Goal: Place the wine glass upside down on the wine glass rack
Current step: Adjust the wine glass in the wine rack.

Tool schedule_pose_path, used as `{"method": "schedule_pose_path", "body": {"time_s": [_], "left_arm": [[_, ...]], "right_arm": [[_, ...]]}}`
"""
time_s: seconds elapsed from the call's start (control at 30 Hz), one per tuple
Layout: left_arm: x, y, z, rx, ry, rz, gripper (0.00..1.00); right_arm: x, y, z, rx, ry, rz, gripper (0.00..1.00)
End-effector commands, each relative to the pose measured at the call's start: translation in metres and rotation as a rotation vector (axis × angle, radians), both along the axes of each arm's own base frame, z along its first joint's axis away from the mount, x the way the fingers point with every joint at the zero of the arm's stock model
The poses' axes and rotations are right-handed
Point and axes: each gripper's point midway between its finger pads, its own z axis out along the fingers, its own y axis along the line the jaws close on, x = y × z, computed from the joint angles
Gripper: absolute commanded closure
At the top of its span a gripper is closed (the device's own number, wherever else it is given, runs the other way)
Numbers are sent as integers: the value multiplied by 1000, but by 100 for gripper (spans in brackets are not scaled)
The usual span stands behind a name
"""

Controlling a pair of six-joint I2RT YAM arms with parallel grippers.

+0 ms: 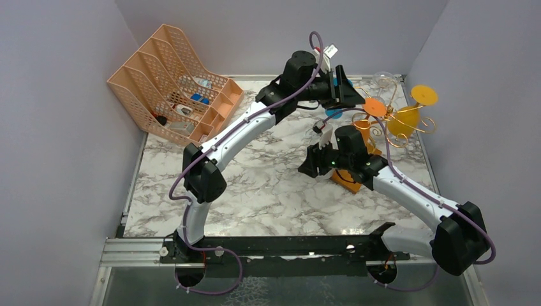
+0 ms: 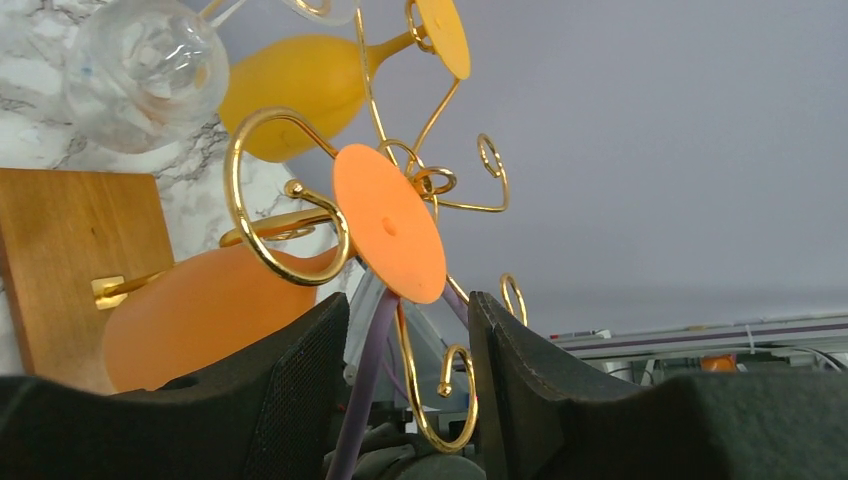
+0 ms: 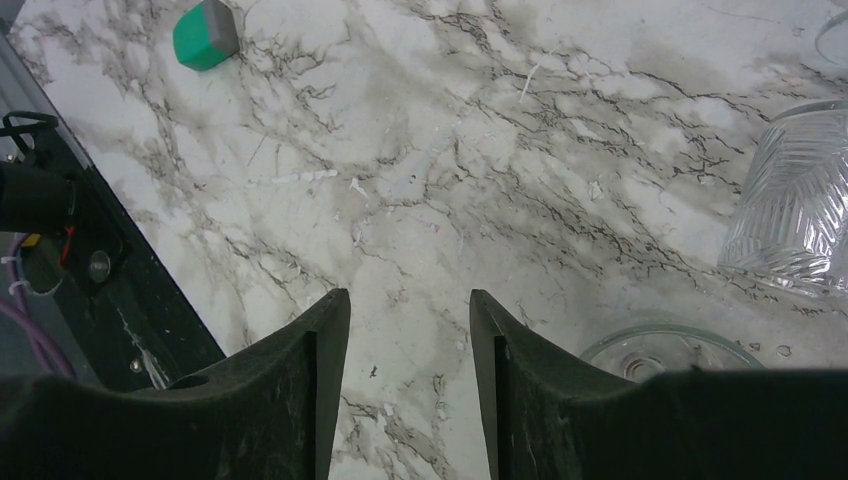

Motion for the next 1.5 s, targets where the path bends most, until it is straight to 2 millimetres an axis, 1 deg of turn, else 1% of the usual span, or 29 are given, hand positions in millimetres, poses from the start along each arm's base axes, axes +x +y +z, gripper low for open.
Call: {"method": "schedule_pose_path", "body": {"time_s": [0.0,0.3,0.5,0.7,0.87,0.93,1.17,1.33,1.37,1.47], "left_arm": [[-9,-12,17,-70,3,-45,48],[-11,-19,5,-64,48,-46,51],[-9,-21,6,-67,50,-41,57],[-5,-24,1,-62,65,-32,59],[-3,-25,4,-69,60,-25,63],[-3,-25,7,-75,53,-22,67],[-4,-25,16,-95,44,-17,86],[-4,-23,22,-106,34,-4,98],[-4,-23,23,-108,31,-4,100],[-5,-23,29,-123,18,-3,100]], "right_arm": [[-6,4,4,10,-11,45,50],[-6,2,4,2,-19,45,50],[-6,2,7,7,-29,47,50],[-7,2,6,6,-27,52,50],[-8,2,6,7,-29,54,50],[-8,2,6,6,-30,55,50],[-9,1,7,8,-33,57,50],[-9,0,9,8,-37,53,50],[-10,0,9,8,-38,53,50],[-10,0,11,10,-43,53,50]]}}
